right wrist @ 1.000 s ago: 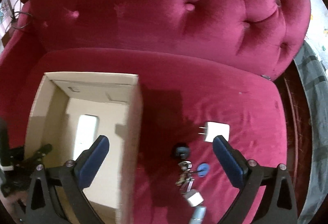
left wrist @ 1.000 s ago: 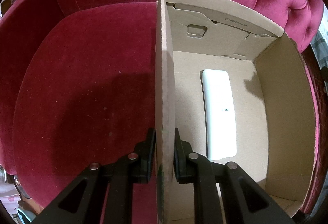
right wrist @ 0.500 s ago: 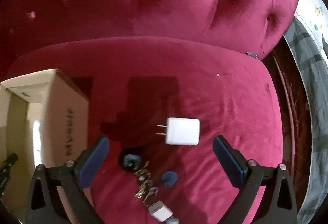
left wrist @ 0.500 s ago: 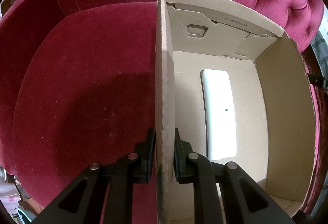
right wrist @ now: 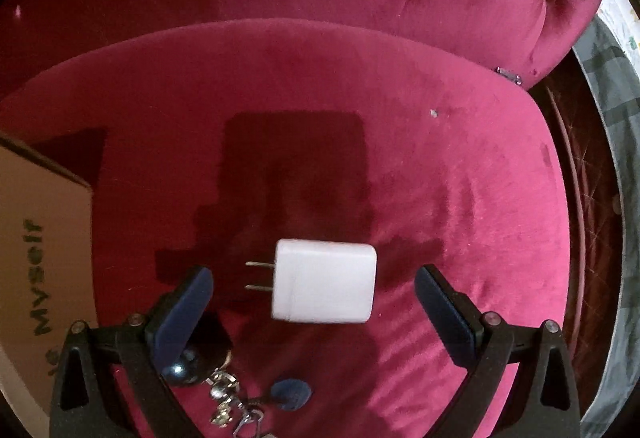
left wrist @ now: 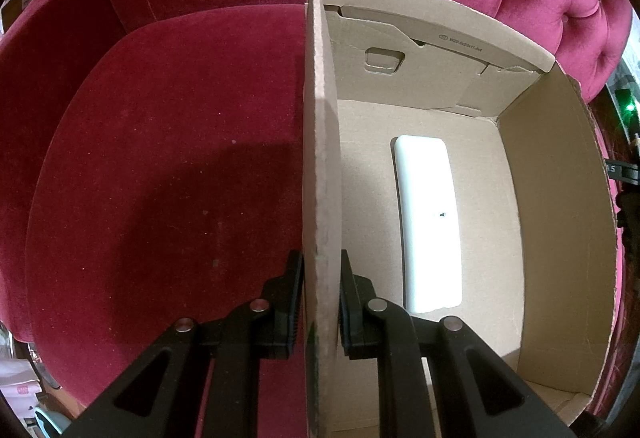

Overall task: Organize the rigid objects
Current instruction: 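Move the right gripper to the white wall charger and close on it, then lift the white charger with the right gripper and carry it over the box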

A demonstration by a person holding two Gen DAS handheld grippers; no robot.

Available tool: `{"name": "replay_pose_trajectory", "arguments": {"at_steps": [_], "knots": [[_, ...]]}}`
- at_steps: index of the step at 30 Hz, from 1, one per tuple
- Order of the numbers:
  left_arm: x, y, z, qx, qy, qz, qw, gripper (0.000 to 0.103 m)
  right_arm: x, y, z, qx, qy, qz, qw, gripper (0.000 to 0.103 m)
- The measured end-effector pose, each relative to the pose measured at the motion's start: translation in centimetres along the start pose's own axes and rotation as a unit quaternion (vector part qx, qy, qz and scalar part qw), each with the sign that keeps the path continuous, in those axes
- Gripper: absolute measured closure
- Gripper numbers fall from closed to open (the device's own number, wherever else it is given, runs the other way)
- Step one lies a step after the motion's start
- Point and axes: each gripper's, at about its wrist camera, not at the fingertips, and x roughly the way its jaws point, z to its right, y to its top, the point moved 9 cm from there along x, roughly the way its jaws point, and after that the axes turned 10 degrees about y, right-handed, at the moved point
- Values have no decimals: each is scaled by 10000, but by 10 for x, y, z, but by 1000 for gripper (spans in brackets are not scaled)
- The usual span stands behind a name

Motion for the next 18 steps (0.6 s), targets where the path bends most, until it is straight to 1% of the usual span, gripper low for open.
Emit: {"name": "replay_pose_trajectory", "arguments": {"at_steps": [4, 10, 12, 13, 14, 16, 17, 18], "knots": [[0, 0, 0, 1, 1, 0, 10000, 86, 11, 2, 8, 120, -20, -68, 9999, 0], [0, 0, 0, 0, 1, 0, 10000, 86, 17, 6, 14, 302, 154, -93, 9994, 1], [0, 0, 0, 1, 3, 1, 10000, 86, 18, 7, 15, 339, 218, -101, 9991, 5], [0, 0, 0, 0, 6, 1, 10000, 86, 19, 7, 16, 346, 244, -101, 9990, 10], [0, 0, 0, 4, 9, 1, 10000, 86, 20, 7, 15, 354, 284, -122, 9989, 17], [0, 0, 1, 9, 19, 2, 10000, 86, 21, 7, 12, 371, 365, -143, 9985, 20], [1, 0, 1, 9, 21, 3, 10000, 86, 22, 7, 14, 377, 385, -137, 9985, 29], [1, 0, 1, 6, 19, 2, 10000, 86, 19, 9, 12, 363, 405, -100, 9985, 32]]}}
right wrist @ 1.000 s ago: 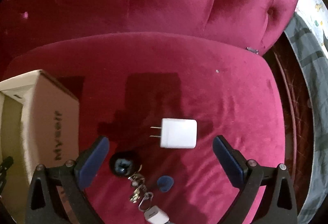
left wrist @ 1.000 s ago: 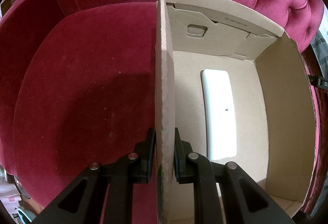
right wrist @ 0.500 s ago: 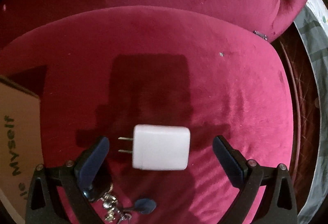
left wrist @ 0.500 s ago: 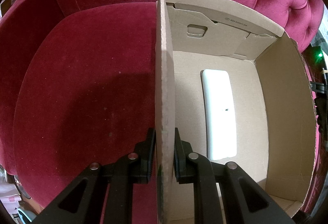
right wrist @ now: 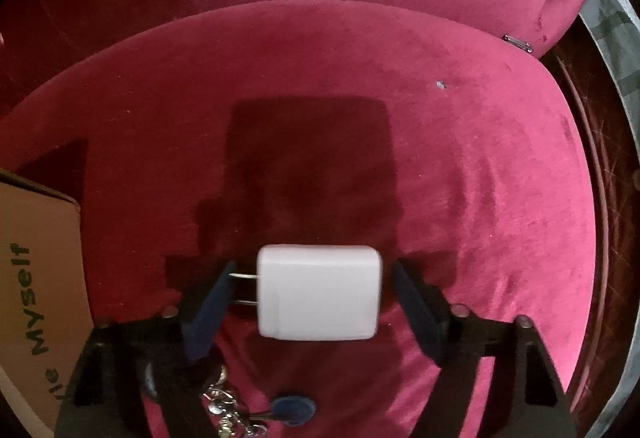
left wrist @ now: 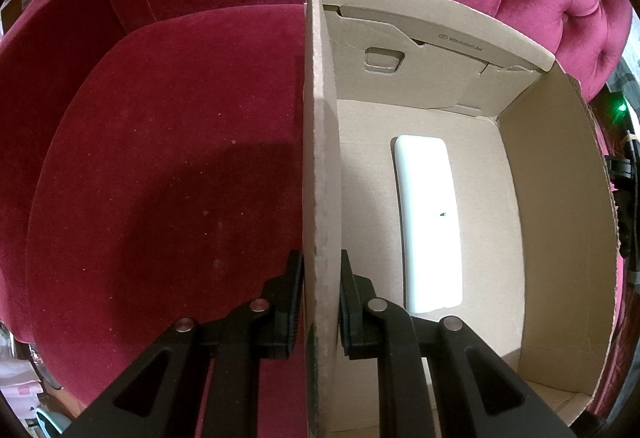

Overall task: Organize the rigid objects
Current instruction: 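Lift the white charger with the right gripper and carry it over the box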

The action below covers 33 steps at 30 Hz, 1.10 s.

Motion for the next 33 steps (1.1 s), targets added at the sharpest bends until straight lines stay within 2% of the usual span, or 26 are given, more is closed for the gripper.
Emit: {"name": "replay_pose_trajectory", "arguments": {"at_steps": [11, 29, 33], "knots": [[0, -1, 3, 11, 29, 7, 10000, 86, -13, -10, -10, -80, -90, 13, 9999, 33], [-1, -1, 2, -4, 18, 14, 10000, 86, -80, -27, -38, -363, -86, 111, 9992, 33], [-1, -1, 2, 1, 27, 15, 10000, 86, -95, -29, -57, -575, -101, 126, 9982, 33]]}}
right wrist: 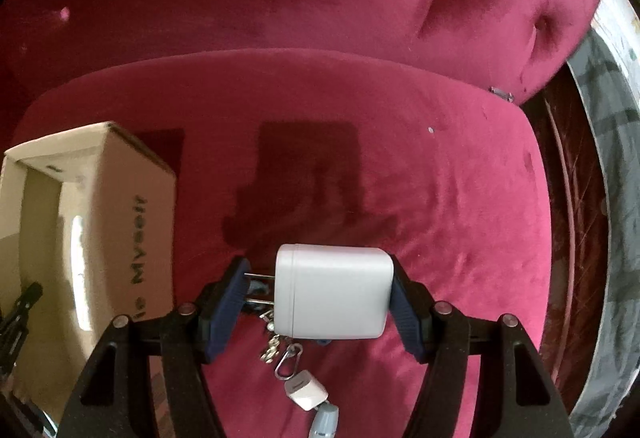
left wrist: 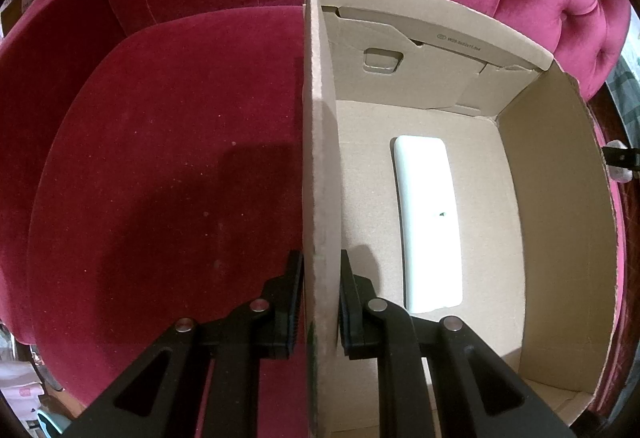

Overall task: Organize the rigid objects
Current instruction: 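Lift the white charger with the right gripper and carry it over the box, then lower the charger beside the white device and open the right gripper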

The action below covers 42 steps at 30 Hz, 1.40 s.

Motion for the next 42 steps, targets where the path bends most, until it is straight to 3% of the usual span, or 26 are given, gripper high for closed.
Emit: {"name": "replay_pose_trajectory", "arguments": {"at_steps": [21, 33, 42], "knots": [[0, 0, 1, 3, 14, -3, 10000, 86, -49, 7, -120, -1022, 502, 26, 9935, 33], [0, 0, 2, 7, 15, -2, 10000, 86, -28, 5, -182, -1359, 854, -66, 9870, 33], [0, 1, 2, -5, -6, -4, 10000, 86, 2, -1, -212, -1495, 878, -216, 9846, 33]]}}
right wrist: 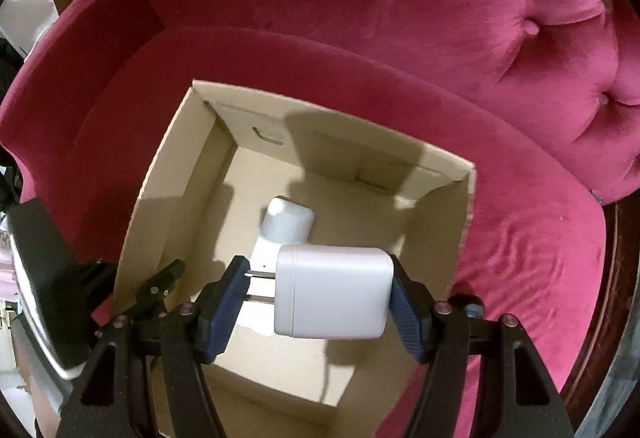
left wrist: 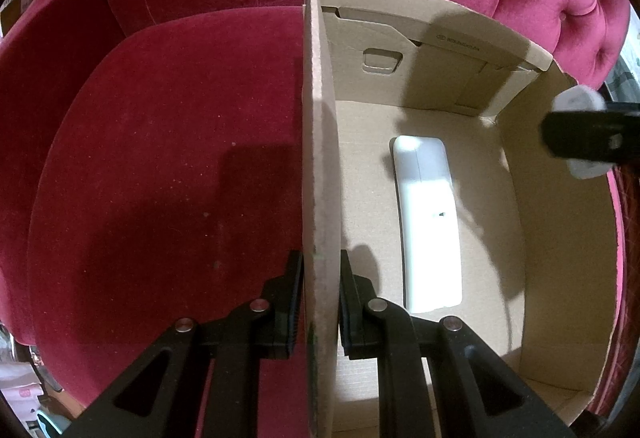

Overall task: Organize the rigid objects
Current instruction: 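Lower the charger beside the white device and open the right gripper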

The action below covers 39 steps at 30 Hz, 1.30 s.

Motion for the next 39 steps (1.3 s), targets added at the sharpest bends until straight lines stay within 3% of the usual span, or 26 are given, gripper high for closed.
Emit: {"name": "replay_pose_trajectory", "arguments": {"at_steps": [10, 22, 39], "knots": [[0, 0, -1, -2, -17, 0, 10000, 86, 37, 2, -2, 11, -205, -145, 9997, 33], [-1, 1, -1, -9, -32, 2, 10000, 86, 77, 0, 24, 286, -574, -357, 9973, 33], [-3, 0, -2, 9, -14, 6, 10000, 86, 70, 3, 28, 267, -559, -251, 9978, 29]]}}
